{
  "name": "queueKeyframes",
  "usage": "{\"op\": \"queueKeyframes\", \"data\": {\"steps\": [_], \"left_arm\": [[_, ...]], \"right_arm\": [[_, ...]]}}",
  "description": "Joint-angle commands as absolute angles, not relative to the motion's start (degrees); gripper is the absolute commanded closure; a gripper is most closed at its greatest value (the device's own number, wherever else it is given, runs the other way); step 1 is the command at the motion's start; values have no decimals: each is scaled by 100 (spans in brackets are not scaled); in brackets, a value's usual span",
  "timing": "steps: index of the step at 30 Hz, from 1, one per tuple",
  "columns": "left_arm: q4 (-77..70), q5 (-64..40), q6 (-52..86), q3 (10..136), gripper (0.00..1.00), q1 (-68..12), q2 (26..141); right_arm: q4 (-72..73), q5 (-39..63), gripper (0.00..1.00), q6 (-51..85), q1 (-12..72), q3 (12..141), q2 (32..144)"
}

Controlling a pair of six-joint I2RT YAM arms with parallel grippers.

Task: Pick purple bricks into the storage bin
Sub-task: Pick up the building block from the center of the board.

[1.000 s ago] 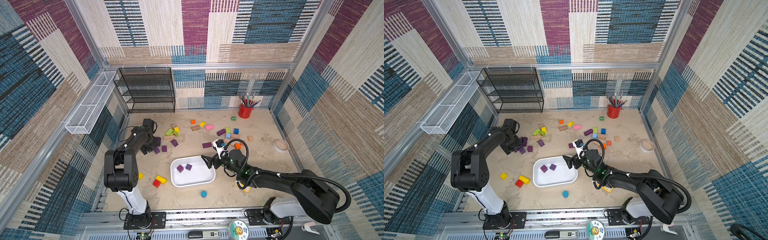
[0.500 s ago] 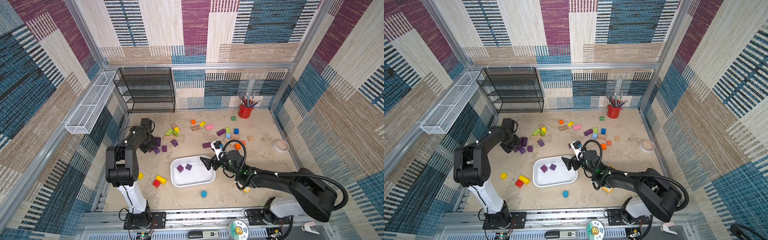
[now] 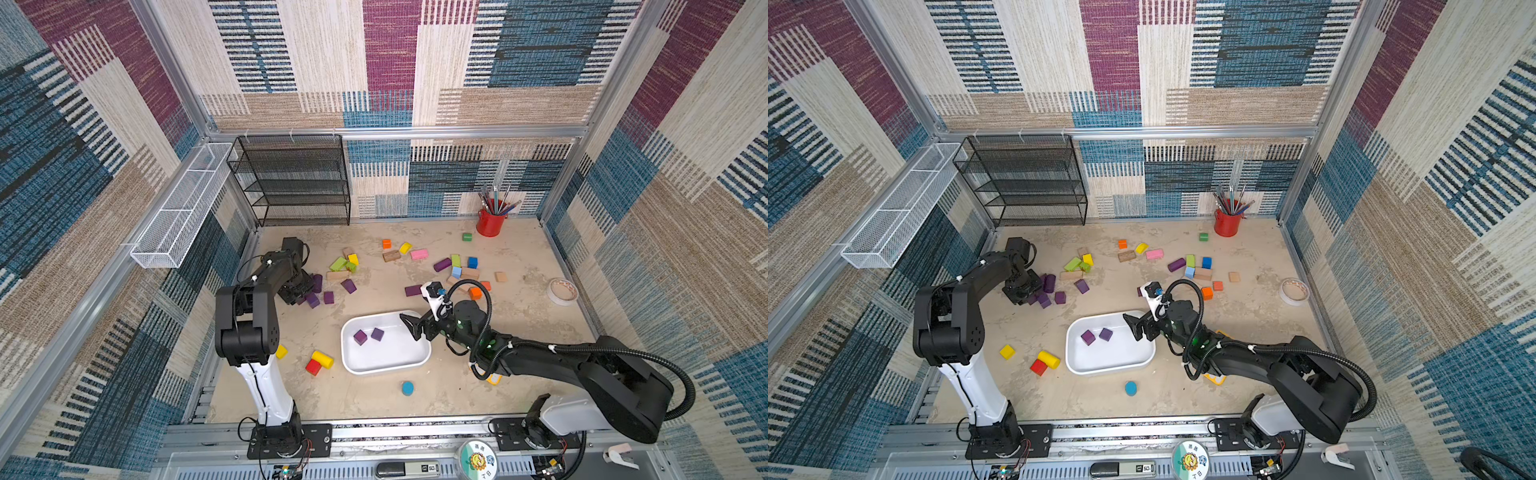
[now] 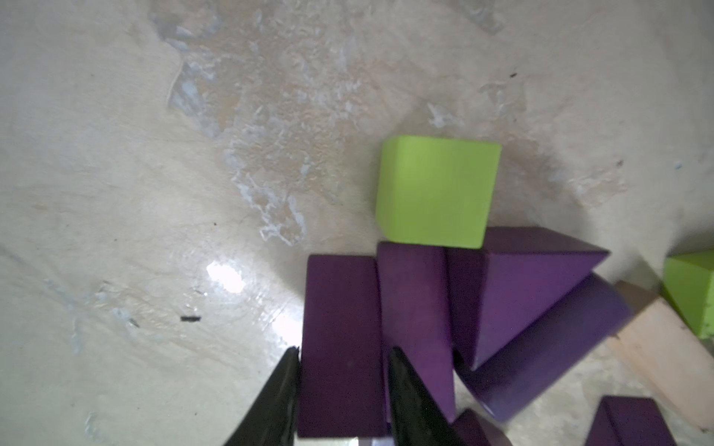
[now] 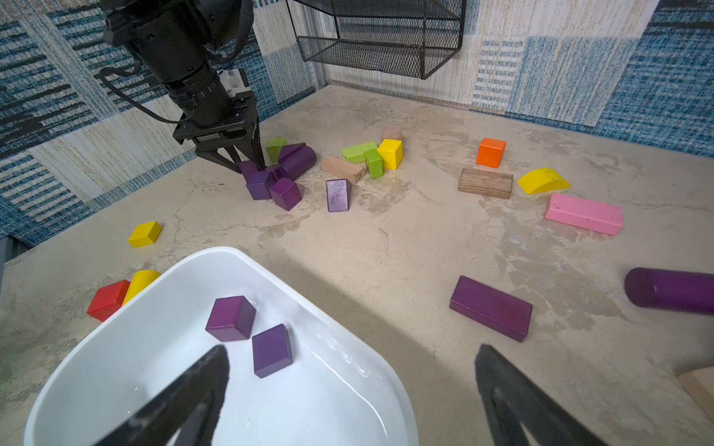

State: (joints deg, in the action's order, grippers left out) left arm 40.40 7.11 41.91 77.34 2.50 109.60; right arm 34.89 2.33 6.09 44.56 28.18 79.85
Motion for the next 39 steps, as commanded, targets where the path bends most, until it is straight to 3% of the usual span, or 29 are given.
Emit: {"op": "queueKeyframes", "data": {"steps": [1,13,20,39], "left_arm": [[4018,668,4126,7691,61,286,10986],[3982,634,4087,7686,63,369,11090],[4008,633,4065,7686,73,387,10973],[4026,156,3908,7121,76,266,10089]], "right_arm": [[3692,109,0,598,4465,2883,8002],[3674,77,0,598,4465,2909,8038],[3665,50,0,605,4465,2909,8025],[3551,-205,0,711,4465,2971,8082]]}}
